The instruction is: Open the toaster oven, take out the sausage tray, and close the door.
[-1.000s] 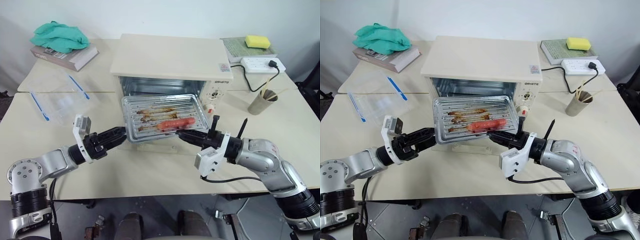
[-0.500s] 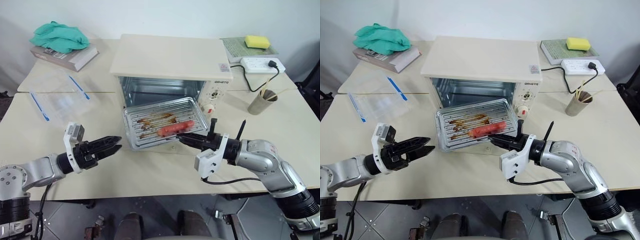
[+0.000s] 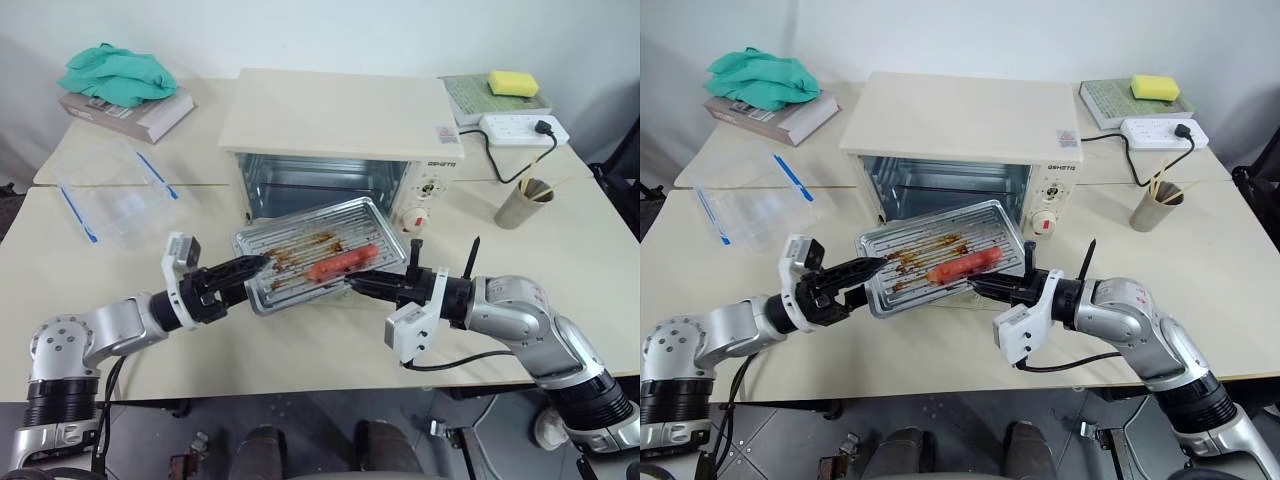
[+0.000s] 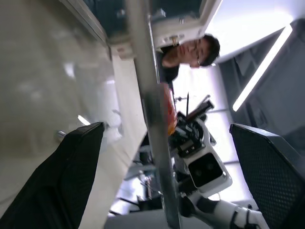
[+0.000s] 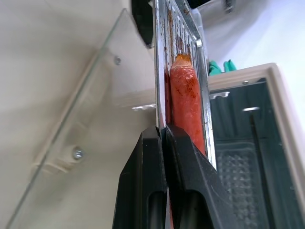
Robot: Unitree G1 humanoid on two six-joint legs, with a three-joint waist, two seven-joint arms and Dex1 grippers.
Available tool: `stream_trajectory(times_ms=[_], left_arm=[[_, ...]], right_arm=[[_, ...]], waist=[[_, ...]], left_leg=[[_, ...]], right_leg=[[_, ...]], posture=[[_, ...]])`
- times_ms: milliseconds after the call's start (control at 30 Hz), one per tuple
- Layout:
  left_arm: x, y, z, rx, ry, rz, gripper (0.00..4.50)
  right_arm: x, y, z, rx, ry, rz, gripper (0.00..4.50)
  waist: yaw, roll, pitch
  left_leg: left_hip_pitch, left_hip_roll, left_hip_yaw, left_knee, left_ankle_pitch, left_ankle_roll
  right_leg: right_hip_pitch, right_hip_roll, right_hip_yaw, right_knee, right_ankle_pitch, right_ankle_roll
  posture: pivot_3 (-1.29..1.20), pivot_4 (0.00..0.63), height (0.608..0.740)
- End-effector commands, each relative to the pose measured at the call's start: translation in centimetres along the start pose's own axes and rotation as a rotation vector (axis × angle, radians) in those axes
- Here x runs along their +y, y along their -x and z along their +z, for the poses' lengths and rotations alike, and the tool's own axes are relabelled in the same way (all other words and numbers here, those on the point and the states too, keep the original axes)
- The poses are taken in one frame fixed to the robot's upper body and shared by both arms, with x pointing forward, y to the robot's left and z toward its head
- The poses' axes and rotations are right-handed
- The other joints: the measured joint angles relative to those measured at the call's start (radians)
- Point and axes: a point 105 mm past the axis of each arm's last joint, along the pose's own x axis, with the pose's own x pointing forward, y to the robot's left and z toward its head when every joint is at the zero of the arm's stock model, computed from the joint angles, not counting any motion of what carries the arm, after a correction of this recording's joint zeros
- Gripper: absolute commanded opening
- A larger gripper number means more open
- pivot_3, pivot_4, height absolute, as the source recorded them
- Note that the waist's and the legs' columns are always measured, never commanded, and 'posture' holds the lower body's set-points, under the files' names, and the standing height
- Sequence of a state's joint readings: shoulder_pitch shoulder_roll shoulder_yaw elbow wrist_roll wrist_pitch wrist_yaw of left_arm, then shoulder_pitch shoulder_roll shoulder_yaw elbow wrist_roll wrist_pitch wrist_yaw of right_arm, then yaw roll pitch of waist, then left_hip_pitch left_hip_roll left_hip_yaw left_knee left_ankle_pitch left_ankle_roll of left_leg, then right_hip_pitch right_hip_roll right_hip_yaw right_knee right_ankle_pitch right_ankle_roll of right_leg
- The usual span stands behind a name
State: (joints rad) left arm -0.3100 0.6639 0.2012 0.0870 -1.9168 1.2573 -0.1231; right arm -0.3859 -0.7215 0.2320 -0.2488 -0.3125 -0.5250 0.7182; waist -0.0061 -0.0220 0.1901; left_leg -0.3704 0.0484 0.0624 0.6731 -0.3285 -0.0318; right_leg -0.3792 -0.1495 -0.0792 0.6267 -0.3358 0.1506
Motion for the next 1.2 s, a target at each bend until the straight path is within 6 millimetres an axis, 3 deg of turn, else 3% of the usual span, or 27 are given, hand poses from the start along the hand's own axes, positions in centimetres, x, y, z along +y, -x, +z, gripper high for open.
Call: stream_trajectory(times_ms=[33,400,533,733,867,1000,1167,1200], left_arm=[[-1.3,-0.4,0.4,-0.015,-0.017,-0.053,3.12],[-0.9,-0.3,0.6,-0.064,0.001,-0.055,0.02],[-0.9,-0.2,0.2,-0.064,0.015,-0.075,0.02],[0.2,0.4,0.3,-0.116,0.051,-0.031,0.00],[0.4,2.6,0.7,-0.225,0.050,-0.022,0.00],[0.5,5.1,0.2,-0.286,0.038,0.027,0.00],[0.2,7.8,-1.3,-0.307,0.032,0.060,0.00],[0.0,8.8,-1.8,-0.331,0.029,0.061,0.00]], right_arm=[[-0.8,0.1,0.8,-0.045,0.014,-0.028,0.00],[-0.6,0.2,1.0,-0.066,-0.008,-0.008,0.00],[-0.9,0.4,1.4,-0.097,-0.111,-0.026,0.00],[-1.5,0.9,1.9,-0.137,-0.122,-0.034,1.69],[-0.9,3.2,1.9,-0.159,-0.281,-0.005,3.01],[-0.4,5.4,0.7,-0.109,-0.424,0.004,3.01],[-0.6,7.4,-1.9,0.002,-0.530,-0.056,3.01],[-0.3,7.8,-2.9,0.037,-0.564,-0.067,2.84]], waist=[[0.000,0.000,0.000],[0.001,0.000,0.000],[0.001,0.000,0.000],[0.002,0.000,0.000],[0.003,0.000,0.000],[0.001,0.000,0.000],[0.003,0.000,0.000],[0.003,0.000,0.000]], left_leg=[[0.000,0.000,0.000,0.000,0.000,0.000],[0.000,0.000,0.000,0.001,0.000,0.000],[0.000,0.000,0.000,0.001,0.000,0.000],[0.000,0.000,0.000,0.001,0.000,0.000],[0.000,0.000,0.000,0.000,0.000,0.000],[0.001,0.000,0.000,-0.001,0.000,0.000],[0.001,0.000,0.000,0.000,0.000,0.001],[0.001,0.000,0.000,0.000,-0.001,0.001]], right_leg=[[0.000,0.000,0.000,0.000,0.000,0.000],[0.001,0.000,0.000,0.000,0.000,0.000],[0.001,0.000,0.000,-0.001,0.000,0.000],[0.001,0.000,0.000,-0.001,0.000,0.000],[0.001,0.000,-0.001,-0.001,0.000,0.000],[0.001,0.000,0.000,-0.002,0.000,0.000],[0.002,0.000,0.000,-0.003,0.000,0.000],[0.002,0.000,0.000,-0.004,0.000,0.000]], posture=[[0.00,0.150,0.740],[0.00,0.150,0.740],[0.00,0.150,0.740],[0.00,0.150,0.740],[0.00,0.150,0.740],[0.00,0.150,0.740],[0.00,0.150,0.740],[0.00,0.150,0.740]])
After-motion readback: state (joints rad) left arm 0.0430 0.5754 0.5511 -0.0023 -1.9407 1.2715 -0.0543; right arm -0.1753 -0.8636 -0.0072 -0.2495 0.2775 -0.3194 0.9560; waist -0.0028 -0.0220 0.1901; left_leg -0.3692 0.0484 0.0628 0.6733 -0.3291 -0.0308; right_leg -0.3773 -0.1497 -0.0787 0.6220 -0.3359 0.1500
